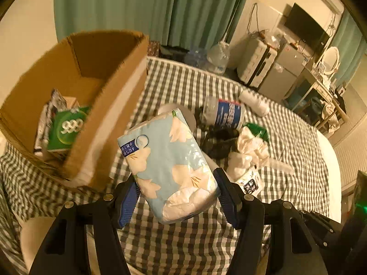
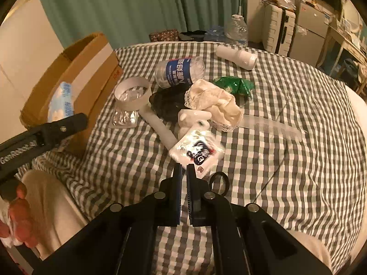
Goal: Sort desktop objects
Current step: 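Carry the tissue pack into the cardboard box with the left tool while the right tool drops the sachet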
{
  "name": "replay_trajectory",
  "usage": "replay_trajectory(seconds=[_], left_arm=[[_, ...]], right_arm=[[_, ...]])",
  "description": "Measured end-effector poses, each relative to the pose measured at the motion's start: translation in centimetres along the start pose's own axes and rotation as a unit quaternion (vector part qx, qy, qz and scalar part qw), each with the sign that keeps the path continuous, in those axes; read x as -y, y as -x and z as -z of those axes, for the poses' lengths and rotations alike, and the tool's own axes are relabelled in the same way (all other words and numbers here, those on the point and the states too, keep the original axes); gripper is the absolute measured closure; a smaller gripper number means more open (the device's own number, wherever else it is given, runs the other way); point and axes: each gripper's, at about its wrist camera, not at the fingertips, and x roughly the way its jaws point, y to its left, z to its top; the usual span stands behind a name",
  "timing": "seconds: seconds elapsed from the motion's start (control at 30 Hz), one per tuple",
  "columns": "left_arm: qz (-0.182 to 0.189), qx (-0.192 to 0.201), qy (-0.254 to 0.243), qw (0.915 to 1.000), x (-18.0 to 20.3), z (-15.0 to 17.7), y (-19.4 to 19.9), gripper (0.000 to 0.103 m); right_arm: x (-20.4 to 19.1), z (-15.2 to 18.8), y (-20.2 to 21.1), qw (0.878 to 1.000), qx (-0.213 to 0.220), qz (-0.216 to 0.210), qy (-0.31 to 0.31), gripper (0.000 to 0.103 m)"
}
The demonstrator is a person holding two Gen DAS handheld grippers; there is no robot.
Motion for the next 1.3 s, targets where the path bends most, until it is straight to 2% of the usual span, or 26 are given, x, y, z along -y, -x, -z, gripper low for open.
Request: replay_trajectory(seconds=[0.23,0.3,0.33,0.37,0.4,0.43,0.53,0.6,0.7,0.73,0.77,0.8,0.93,1.0,1.07,1.2,1.3], left_arm=[[0.004,0.022,-0.008,0.9997,-0.1,-0.5,1.5,0.039],[0.002,0.020,-0.012,0.9997,0.0,-0.4,1.2,0.039],[0.002,0.018,-0.013,0.9998,0.0,-0.3,1.0,0.039],[0.002,0.015,-0.014,0.9998,-0.4,-0.1,1.1,0.039],[0.000,0.010,-0.016,0.9998,-0.3,0.0,0.6,0.039],[-0.002,0.007,-0.017,0.9998,-0.4,0.2,0.4,0.039],[-0.009,-0.009,-0.022,0.9997,0.0,0.4,-1.3,0.039],[-0.011,-0.021,-0.025,0.9994,0.3,0.5,-2.3,0.039],[-0.021,-0.033,-0.034,0.9987,0.9,0.8,-3.4,0.039],[-0.023,-0.038,-0.037,0.9983,0.9,0.7,-3.9,0.039],[-0.025,-0.042,-0.037,0.9981,0.8,0.7,-4.3,0.039],[-0.026,-0.045,-0.036,0.9980,0.8,0.7,-4.6,0.039],[-0.027,-0.048,-0.041,0.9977,1.1,0.6,-5.2,0.039],[-0.024,-0.043,-0.046,0.9977,1.4,0.6,-4.9,0.039],[-0.018,-0.036,-0.050,0.9979,1.6,0.5,-4.1,0.039],[-0.006,-0.011,-0.053,0.9985,1.8,0.0,-1.6,0.039],[-0.003,0.006,-0.051,0.9987,1.7,-0.4,0.0,0.039]], right_arm=[[0.5,-0.1,1.2,1.000,0.008,-0.006,-0.021,0.099],[1.0,0.0,0.5,1.000,0.007,-0.002,-0.027,0.093],[1.1,0.0,-0.1,1.000,0.002,0.008,-0.022,0.065],[1.2,0.0,-0.7,1.000,-0.005,0.022,-0.017,0.026],[1.3,0.0,-1.3,0.999,-0.006,0.039,-0.013,0.016],[1.3,0.0,-1.8,0.999,0.002,0.047,-0.009,0.015],[1.5,-1.0,-3.5,1.000,-0.007,0.026,0.004,0.015],[1.6,-1.8,-5.0,0.999,-0.020,0.034,0.020,0.015],[2.2,-2.7,-8.3,0.997,-0.060,0.030,0.033,0.019],[2.5,-2.7,-8.8,0.997,-0.067,0.022,0.027,0.035],[3.1,-2.7,-9.5,0.997,-0.081,0.008,0.015,0.059],[3.5,-2.6,-9.8,0.996,-0.091,0.002,0.007,0.067],[4.4,-2.3,-8.4,0.997,-0.076,-0.010,-0.011,0.083],[4.4,-2.2,-7.3,0.998,-0.063,-0.014,-0.016,0.087],[4.5,-1.9,-6.2,0.998,-0.054,-0.025,-0.024,0.096],[4.4,-1.7,-4.1,0.998,-0.039,-0.037,-0.036,0.097],[4.1,-1.6,-3.6,0.999,-0.034,-0.019,-0.034,0.097]])
